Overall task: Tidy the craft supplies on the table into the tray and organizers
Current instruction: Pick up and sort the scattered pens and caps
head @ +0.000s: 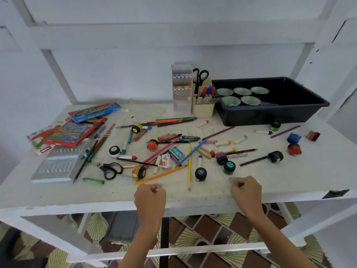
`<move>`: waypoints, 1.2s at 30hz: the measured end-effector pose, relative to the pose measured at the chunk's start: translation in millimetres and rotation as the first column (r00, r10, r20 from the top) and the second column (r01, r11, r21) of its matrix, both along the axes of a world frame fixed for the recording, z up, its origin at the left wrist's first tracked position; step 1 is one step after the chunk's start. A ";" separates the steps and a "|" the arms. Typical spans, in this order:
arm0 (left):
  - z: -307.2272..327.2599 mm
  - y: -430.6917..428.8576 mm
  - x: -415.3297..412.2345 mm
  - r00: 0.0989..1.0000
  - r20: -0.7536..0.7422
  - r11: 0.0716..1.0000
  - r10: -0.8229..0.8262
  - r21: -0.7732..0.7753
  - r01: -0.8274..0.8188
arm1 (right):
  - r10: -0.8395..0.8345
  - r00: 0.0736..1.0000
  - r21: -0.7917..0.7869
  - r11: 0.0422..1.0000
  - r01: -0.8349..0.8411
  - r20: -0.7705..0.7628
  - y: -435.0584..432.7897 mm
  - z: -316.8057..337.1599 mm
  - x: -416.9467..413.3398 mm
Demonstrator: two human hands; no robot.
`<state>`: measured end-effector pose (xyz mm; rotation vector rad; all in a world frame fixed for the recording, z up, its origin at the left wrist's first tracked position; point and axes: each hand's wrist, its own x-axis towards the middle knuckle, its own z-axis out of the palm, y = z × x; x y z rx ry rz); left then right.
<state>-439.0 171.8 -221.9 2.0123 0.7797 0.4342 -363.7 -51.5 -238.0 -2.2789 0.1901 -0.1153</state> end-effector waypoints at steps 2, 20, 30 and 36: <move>-0.7 -2.9 0.2 1.000 0.009 1.000 -0.009 0.006 0.009 | 0.001 1.000 -0.035 0.999 -0.001 0.010 0.3 -0.4 -0.5; -1.6 -9.0 42.5 0.989 0.103 0.994 -0.107 -0.024 0.110 | -0.079 0.990 0.067 0.995 0.072 0.119 -4.7 9.1 32.6; -16.7 -12.6 42.5 0.979 0.197 0.997 -0.060 -0.029 0.067 | -0.082 0.986 0.087 0.994 0.070 0.148 3.8 -1.7 31.6; -22.0 -2.2 60.0 0.965 0.263 0.999 -0.010 -0.037 0.021 | -0.136 0.981 0.205 0.973 0.106 0.138 11.1 4.6 36.5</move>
